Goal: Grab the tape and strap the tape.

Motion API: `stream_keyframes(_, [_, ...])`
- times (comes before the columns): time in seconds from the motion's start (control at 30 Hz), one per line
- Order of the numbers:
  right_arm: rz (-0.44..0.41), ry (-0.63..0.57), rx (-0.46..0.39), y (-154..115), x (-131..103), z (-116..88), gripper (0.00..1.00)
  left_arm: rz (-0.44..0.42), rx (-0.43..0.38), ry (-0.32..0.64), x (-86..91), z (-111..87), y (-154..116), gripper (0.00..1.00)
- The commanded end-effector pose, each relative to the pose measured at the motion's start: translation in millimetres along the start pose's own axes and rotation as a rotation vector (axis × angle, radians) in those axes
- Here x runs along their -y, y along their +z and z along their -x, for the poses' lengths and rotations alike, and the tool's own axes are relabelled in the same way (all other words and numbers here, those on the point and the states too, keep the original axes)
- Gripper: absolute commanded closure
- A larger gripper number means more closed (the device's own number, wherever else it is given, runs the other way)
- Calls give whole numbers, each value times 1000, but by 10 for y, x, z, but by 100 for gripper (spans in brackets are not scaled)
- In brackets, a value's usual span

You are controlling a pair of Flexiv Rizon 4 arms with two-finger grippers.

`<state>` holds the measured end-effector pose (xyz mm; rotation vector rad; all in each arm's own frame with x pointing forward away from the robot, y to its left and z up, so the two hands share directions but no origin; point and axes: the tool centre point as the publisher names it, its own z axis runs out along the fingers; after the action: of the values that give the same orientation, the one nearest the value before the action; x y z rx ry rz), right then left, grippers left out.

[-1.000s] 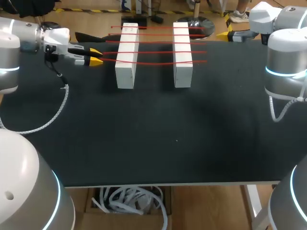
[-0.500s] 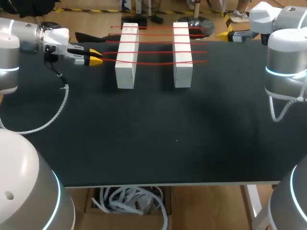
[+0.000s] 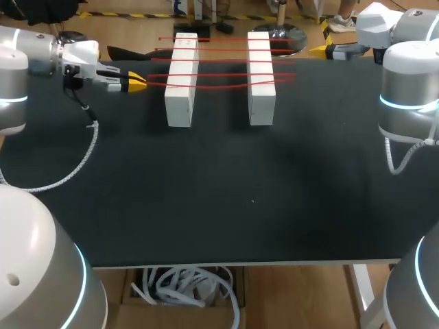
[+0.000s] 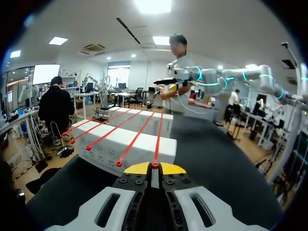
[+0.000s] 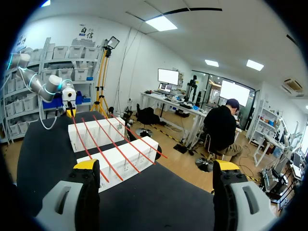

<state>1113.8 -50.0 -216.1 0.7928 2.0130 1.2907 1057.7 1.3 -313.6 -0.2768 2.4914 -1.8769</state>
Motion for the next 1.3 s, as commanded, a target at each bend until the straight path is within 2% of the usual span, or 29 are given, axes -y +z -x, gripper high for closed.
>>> stream_keyframes(0.03, [0,0,0,0,0,0,0,1,-3,1,-12,17,0,100])
stream_keyframes(0.57, [0,0,0,0,0,0,0,15,-28,19,20,36,-34,100])
stream_keyframes(0.8, [0,0,0,0,0,0,0,-13,-44,33,136,42,-98,100])
stream_keyframes(1.3, [0,0,0,0,0,0,0,-124,-50,55,510,18,-156,100])
